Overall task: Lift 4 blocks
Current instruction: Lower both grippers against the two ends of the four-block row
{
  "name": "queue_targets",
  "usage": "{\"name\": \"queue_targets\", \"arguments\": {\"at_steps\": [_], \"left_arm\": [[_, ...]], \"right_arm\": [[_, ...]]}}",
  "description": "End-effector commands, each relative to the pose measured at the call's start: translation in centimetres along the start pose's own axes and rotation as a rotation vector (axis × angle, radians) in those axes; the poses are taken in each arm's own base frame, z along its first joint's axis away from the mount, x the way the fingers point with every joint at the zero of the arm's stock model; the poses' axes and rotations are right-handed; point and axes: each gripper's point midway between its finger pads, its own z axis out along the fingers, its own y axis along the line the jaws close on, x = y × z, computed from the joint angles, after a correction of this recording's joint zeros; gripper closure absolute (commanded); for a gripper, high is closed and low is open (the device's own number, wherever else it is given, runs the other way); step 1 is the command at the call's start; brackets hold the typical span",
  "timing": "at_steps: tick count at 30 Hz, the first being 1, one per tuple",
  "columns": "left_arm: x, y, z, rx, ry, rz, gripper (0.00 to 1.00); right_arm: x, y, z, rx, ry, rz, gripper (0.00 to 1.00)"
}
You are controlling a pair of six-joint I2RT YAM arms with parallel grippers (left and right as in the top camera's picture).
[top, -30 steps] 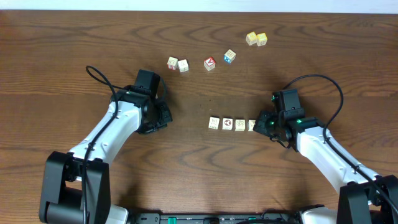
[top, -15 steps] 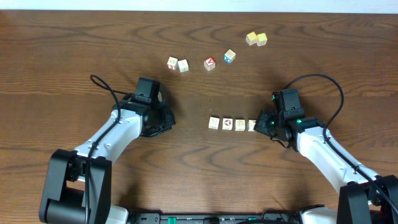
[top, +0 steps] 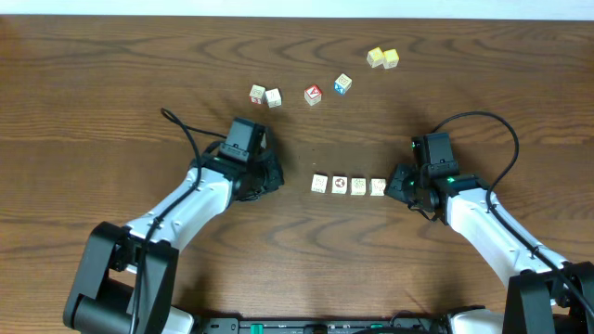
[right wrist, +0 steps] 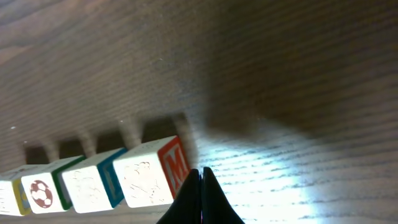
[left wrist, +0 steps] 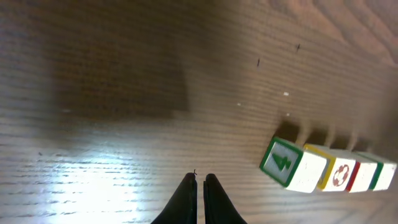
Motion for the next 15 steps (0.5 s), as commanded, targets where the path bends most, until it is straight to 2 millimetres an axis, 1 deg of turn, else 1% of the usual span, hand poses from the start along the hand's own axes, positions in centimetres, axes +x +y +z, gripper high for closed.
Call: {"name": "queue_targets", "arguments": {"at_steps": [1, 5, 9, 12, 15], "left_arm": [[-0.4, 0.6, 0.5, -0.038, -0.037, -0.041, 0.93], [-1.0, -0.6, 0.6, -0.001, -0.069, -0.016, 0.93], [-1.0, -0.8, 1.0, -0.014, -0.087, -0.001, 0.92], [-0.8, -0.7, 2.0, -0.024, -0.081, -0.01, 0.93], [-0.1, -0.6, 3.6, -0.031, -0.051, -0.017, 0.93]], "right_arm": [[0.0, -1.2, 0.3, 0.046, 0.002, 0.049, 0.99], [-0.1, -1.5, 0.5, 0.055, 0.006, 0.064, 0.99], [0.1, -1.6, 0.7, 0.057, 0.013, 0.064, 0.99], [0.1, -1.6, 0.8, 0.058, 0.016, 0.064, 0.99], [0.1, -1.6, 0.8, 0.057, 0.015, 0.063, 0.99]]}}
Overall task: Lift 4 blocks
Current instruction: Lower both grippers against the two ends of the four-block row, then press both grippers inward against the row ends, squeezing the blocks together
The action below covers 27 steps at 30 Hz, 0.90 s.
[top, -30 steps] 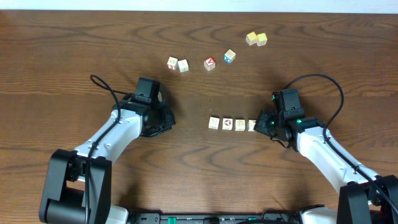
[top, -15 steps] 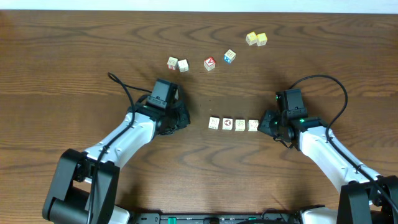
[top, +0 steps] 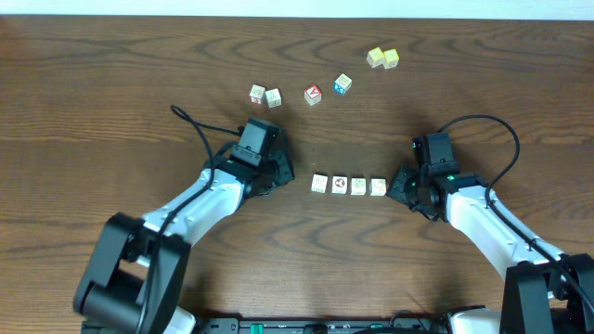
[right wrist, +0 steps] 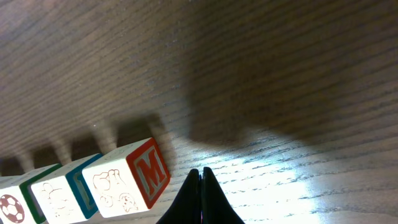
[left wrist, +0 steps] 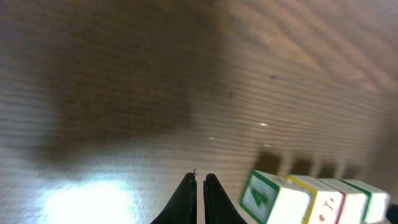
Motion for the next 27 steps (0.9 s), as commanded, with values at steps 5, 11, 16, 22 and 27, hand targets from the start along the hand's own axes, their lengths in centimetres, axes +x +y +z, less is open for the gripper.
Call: {"name": "queue_targets", "arguments": {"at_steps": [5, 11, 16, 22, 27], "left_arm": [[2.1, 0.8, 3.1, -0.036, 0.056, -0.003, 0.93], [2.0, 0.6, 3.1, -0.031, 0.052, 0.0, 0.93], [2.2, 0.3, 3.2, -0.024, 0.053, 0.009, 0.92], [3.0, -0.3, 3.2, 0.0, 0.086, 0.016, 0.93], [3.4, -0.6, 3.2, 0.008, 0.095, 0.024, 0.93]], "right_arm": [[-0.1, -0.3, 0.3, 0.015, -0.003, 0.018, 0.99], [-0.1, -0.2, 0.8, 0.01, 0.005, 0.018, 0.99], [0.0, 0.0, 1.1, -0.002, 0.014, 0.017, 0.99], [0.6, 0.3, 2.0, -0.01, 0.044, 0.009, 0.99], [0.8, 0.6, 2.0, -0.025, 0.052, 0.008, 0.99]]}}
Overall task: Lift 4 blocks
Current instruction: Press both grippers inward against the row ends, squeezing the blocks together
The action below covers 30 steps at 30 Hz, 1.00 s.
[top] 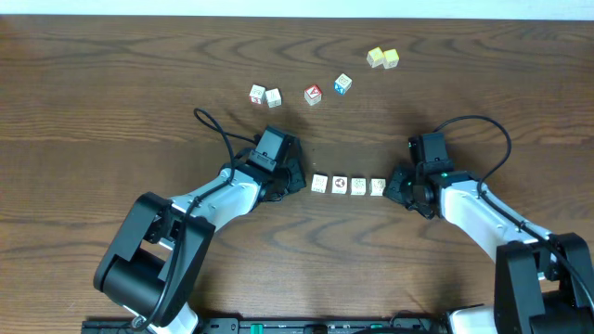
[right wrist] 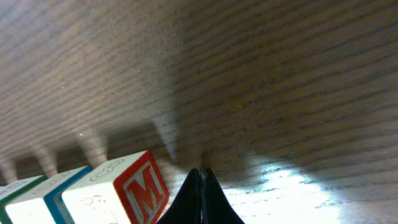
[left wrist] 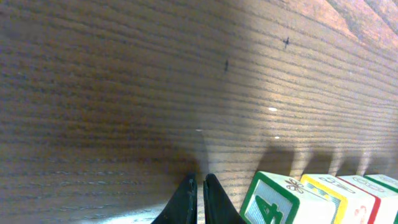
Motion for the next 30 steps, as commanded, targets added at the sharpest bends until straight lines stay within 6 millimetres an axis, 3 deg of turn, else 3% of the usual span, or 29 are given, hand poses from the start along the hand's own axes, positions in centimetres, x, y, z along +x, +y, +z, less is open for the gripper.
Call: {"name": "queue_targets", "arguments": {"at_steps": [1, 6, 14, 30], "left_arm": [[1.1, 0.1, 0.6, 0.0, 0.036, 0.004, 0.92], [1.1, -0.9, 0.7, 0.026, 0.026, 0.051, 0.93], [1.1, -0.8, 0.7, 0.025, 0.027, 0.051, 0.93], [1.2, -0.9, 0.7, 0.026, 0.028, 0.052, 0.93]], "right_arm": [[0.2, 0.4, 0.1, -0.014, 0.009, 0.007, 0.99], [0.2, 0.4, 0.1, -0.018, 0.009, 0.007, 0.99], [0.0, 1.4, 0.1, -0.067, 0.007, -0.047, 0.99], [0.0, 1.5, 0.0, -0.072, 0.004, -0.047, 0.99]]}}
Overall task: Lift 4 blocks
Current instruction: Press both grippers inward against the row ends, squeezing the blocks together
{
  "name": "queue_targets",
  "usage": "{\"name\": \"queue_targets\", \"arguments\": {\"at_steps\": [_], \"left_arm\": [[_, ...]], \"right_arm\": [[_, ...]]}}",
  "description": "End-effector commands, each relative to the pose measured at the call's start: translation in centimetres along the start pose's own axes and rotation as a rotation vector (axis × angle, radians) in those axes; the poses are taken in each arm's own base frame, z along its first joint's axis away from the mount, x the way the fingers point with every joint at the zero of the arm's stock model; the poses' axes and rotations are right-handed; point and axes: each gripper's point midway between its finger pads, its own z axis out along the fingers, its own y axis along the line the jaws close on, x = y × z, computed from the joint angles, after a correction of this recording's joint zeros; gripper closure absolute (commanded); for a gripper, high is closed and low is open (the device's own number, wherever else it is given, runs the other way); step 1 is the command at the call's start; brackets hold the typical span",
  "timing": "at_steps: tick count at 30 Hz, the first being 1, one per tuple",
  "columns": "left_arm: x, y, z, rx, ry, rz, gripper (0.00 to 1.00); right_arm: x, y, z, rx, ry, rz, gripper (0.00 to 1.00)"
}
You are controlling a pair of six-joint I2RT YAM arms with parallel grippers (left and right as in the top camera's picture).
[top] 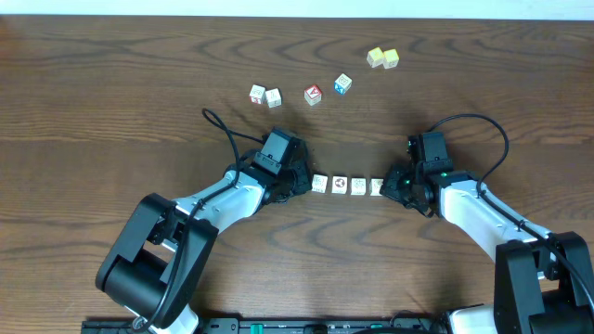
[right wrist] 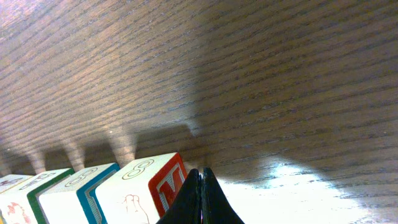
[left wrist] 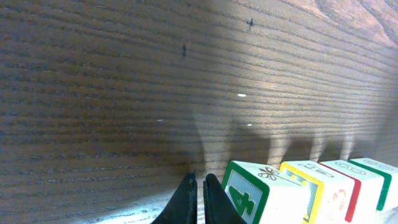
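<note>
Four toy blocks stand in a touching row (top: 349, 186) on the table's middle. My left gripper (top: 305, 183) is shut and empty, its tips (left wrist: 199, 178) low on the wood right beside the green "4" block (left wrist: 249, 194) at the row's left end. At the other end my right gripper (top: 391, 186) is also shut and empty. Its tips (right wrist: 200, 175) sit against the red "M" block (right wrist: 149, 190). Between those ends lie a yellow-edged block (left wrist: 308, 191) and a blue-edged block (right wrist: 74, 198).
Several loose blocks lie farther back: a pair (top: 264, 96), a red one (top: 313, 95), a blue one (top: 342, 83) and two yellow ones (top: 382, 58). The brown wooden table (top: 111, 111) reaches to the far edge. Cables loop from both arms.
My left gripper has moved a little right and now stands right at the green "4" block. The right gripper has edged left, up against the red "M" block. The row has not moved.
At first my left gripper stood well left of the row, while the right one was near the "M" block. Over the following moments the left gripper came closer and closer. Both grippers stayed shut, and now they flank the row's two ends.
</note>
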Motion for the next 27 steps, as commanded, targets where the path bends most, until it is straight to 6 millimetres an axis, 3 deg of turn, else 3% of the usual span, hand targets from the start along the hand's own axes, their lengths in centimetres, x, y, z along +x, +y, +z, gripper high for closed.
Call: {"name": "queue_targets", "arguments": {"at_steps": [1, 27], "left_arm": [[0.59, 0.47, 0.5, -0.011, 0.02, 0.006, 0.93], [1.36, -0.4, 0.68, 0.006, 0.035, 0.029, 0.93]], "right_arm": [[0.13, 0.26, 0.09, -0.008, 0.004, -0.018, 0.99], [0.13, 0.72, 0.08, -0.032, 0.007, -0.024, 0.99]]}}
